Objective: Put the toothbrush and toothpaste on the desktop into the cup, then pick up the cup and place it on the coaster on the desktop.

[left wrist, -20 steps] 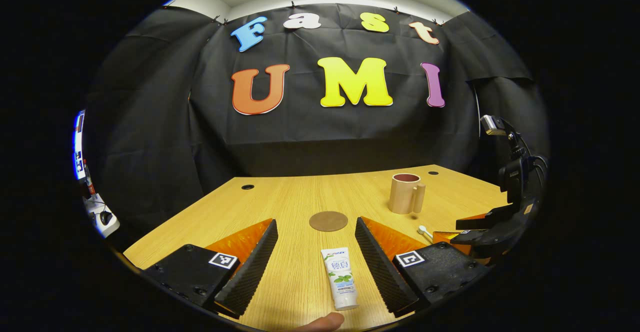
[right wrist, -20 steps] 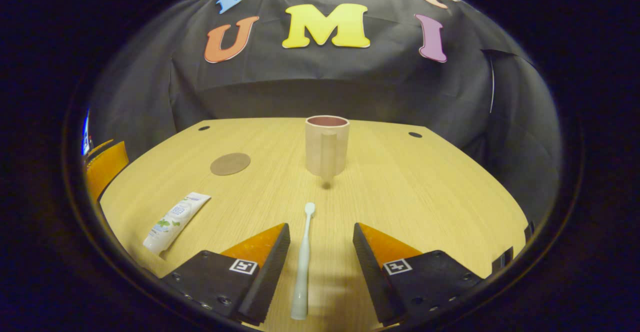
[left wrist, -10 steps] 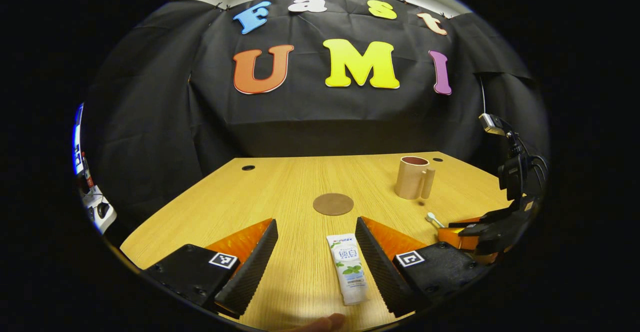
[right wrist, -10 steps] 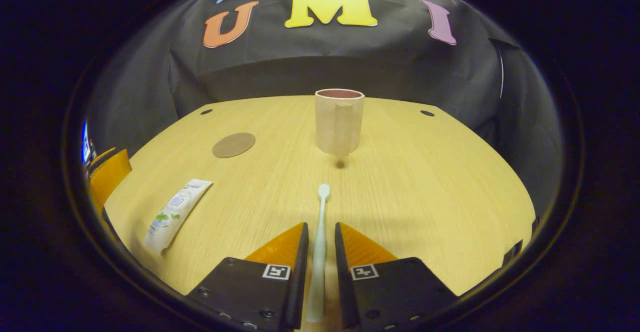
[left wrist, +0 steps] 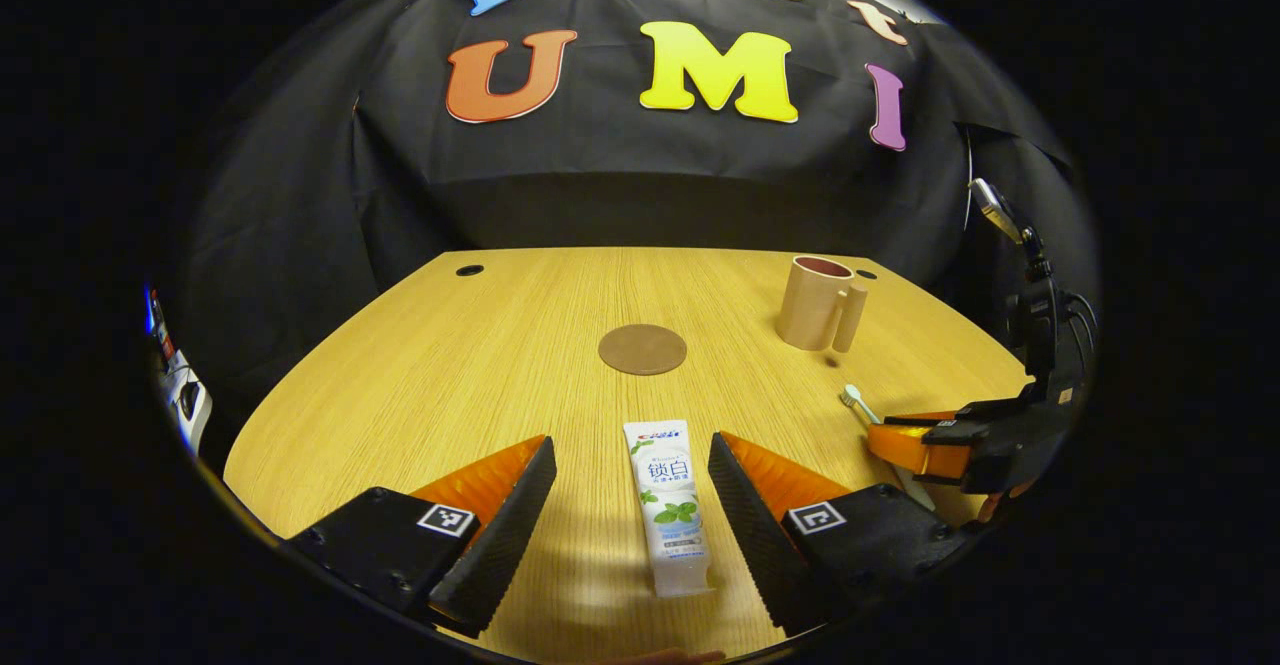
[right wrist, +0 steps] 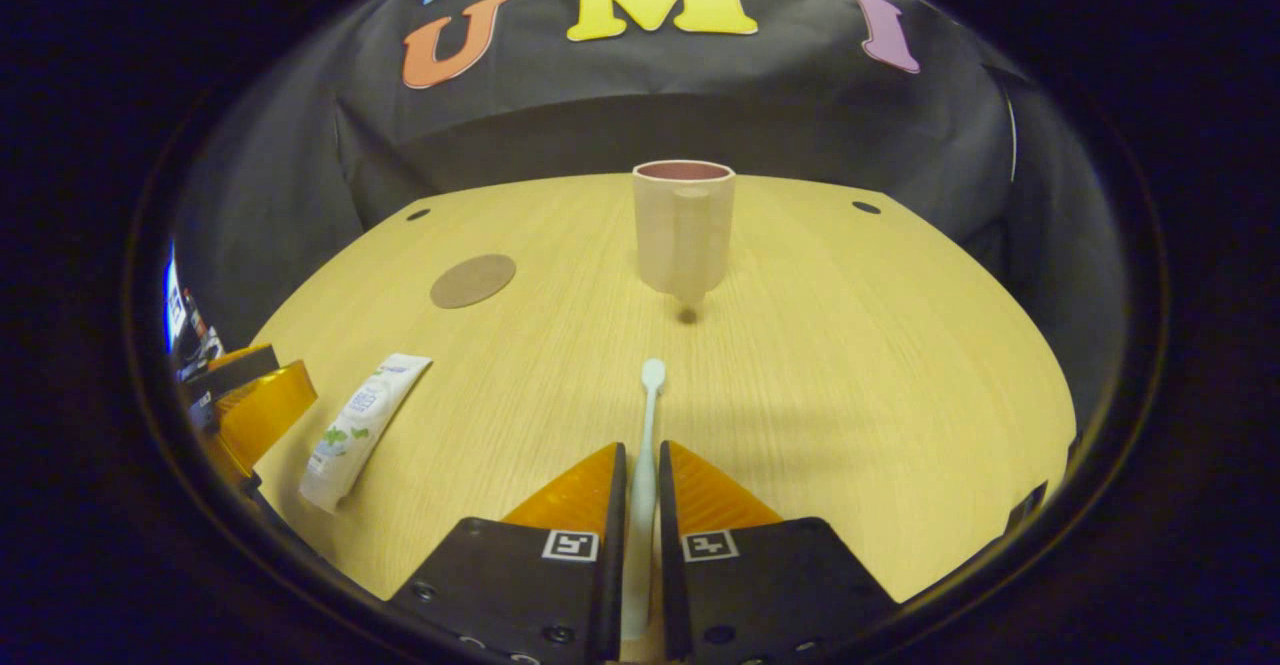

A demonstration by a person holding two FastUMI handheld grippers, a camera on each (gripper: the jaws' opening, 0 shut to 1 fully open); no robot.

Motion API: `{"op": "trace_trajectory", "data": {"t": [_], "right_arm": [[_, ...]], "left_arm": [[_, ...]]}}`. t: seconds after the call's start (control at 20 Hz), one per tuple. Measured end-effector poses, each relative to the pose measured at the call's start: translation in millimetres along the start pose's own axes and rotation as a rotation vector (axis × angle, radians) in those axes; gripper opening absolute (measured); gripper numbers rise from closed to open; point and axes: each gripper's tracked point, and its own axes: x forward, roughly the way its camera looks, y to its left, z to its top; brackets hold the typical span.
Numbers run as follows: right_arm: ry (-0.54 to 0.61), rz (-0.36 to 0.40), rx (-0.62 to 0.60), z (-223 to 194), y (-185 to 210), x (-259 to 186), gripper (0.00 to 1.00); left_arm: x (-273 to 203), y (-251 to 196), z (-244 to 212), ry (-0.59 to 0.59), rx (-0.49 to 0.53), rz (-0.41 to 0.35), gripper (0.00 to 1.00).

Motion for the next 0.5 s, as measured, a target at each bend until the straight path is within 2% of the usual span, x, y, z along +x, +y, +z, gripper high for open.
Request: {"op": "trace_trajectory", "data": {"t": [0.15,0.2,0.25,0.3,0.35,0.5], "right_arm": [[0.015,0.010,-0.007,-2.4,1.5,-0.3,0.13],[0.002,0.012,0.026,-0.2,3.8,0.2,0.13],[0.010,0.020,-0.011,-1.9,-3.3,-1.6,0.12],[0.005,0.022,0.023,0.2,-1.0,1.0,0.12],[-0.003,0.025,-0.028,-0.8,-1.2,-2.2,0.11],[-0.023,0.009,-0.012,0.8,-1.9,-0.7,0.11]], "left_arm": [[9.0,-6.0,-4.3,0.064,0.013,-0.001,0.94],[11.1,-8.8,-8.0,0.085,0.022,-0.009,0.92],[11.5,-9.7,-16.3,0.109,0.032,-0.008,0.89],[13.2,-9.2,-21.2,0.131,0.035,-0.008,0.87],[13.4,-8.2,-24.3,0.144,0.025,-0.006,0.82],[12.6,-9.1,-23.6,0.143,-0.012,-0.011,0.80]]}}
